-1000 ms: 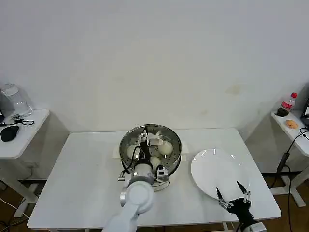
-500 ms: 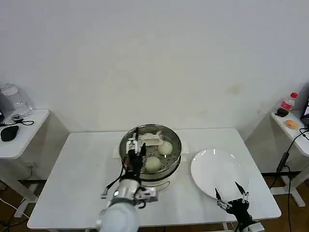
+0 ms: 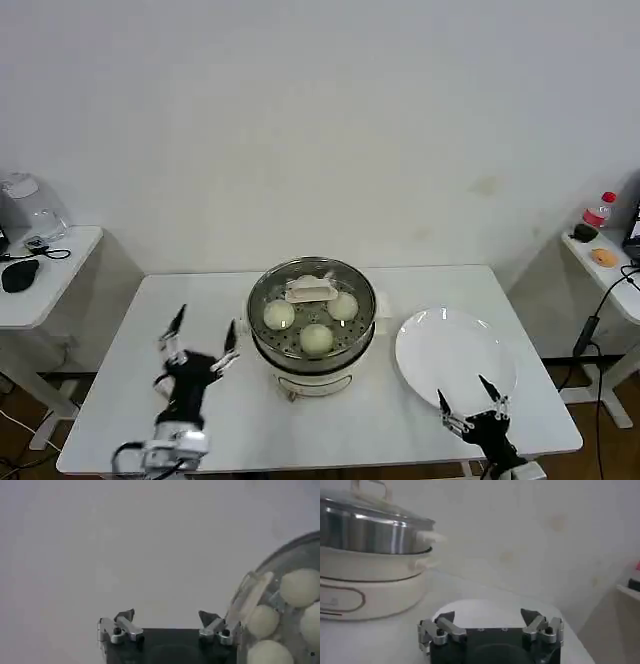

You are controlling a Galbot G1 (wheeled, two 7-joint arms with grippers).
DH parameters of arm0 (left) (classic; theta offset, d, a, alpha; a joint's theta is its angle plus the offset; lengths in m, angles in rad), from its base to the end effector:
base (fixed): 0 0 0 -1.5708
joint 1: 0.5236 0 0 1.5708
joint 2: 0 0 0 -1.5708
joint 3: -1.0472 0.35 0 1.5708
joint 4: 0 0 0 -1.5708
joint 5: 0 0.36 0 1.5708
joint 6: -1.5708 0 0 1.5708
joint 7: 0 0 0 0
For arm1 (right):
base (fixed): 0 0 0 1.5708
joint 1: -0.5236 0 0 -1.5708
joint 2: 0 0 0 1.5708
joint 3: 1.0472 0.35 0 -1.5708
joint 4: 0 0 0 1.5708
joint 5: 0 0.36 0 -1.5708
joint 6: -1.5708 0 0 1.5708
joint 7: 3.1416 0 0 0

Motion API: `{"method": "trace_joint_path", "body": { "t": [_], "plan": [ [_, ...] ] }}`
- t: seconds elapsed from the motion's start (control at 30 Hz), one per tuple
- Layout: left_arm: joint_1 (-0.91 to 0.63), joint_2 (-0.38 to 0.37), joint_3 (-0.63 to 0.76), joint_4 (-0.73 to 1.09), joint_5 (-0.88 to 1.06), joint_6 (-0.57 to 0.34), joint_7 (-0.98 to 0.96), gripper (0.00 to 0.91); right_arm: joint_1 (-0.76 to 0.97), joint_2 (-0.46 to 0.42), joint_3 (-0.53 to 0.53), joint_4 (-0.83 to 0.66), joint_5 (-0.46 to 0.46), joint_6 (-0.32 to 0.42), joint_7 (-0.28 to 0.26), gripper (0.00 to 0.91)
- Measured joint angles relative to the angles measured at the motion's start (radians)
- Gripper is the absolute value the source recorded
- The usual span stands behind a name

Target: Take steamed baozi put them in steamer then cover it.

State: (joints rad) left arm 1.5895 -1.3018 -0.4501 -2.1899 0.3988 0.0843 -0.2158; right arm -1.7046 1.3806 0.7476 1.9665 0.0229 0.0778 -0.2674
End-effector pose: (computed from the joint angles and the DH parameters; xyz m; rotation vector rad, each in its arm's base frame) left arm 0.1773 0.0167 -0.2723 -0.0610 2.9242 0.8771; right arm 0.1382 -0.1124 -0.3511 0.2574 -2.9177 0.3447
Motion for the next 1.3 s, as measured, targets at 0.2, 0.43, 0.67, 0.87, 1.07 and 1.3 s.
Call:
{"method": "trace_joint_path", "body": {
  "t": [0.2,0.43,0.67,0.87,1.07,1.3],
  "plan": [
    [0.158,-0.021,-0.073,-0.004,-0.236,-0.102,-0.055,0.907,-0.041,-0.037,-0.021,0.03,0.049,-0.023,0.002,0.907],
    [0.284,-0.049,-0.104,0.007,-0.359,-0.193,-0.081,0.907,-0.084,-0.068,-0.051,0.058,0.097,-0.03,0.017,0.907],
    [0.36,-0.072,-0.108,0.011,-0.404,-0.229,-0.091,0.907,-0.1,-0.088,-0.082,0.078,0.128,-0.043,0.036,0.907],
    [0.392,-0.087,-0.105,0.014,-0.42,-0.25,-0.097,0.907,-0.105,-0.093,-0.103,0.082,0.14,-0.05,0.047,0.907],
    [0.407,-0.091,-0.113,0.02,-0.431,-0.256,-0.096,0.907,-0.111,-0.093,-0.125,0.083,0.134,-0.058,0.059,0.907],
    [0.415,-0.096,-0.114,0.023,-0.434,-0.248,-0.089,0.907,-0.108,-0.092,-0.143,0.083,0.132,-0.066,0.077,0.907]
  ]
}}
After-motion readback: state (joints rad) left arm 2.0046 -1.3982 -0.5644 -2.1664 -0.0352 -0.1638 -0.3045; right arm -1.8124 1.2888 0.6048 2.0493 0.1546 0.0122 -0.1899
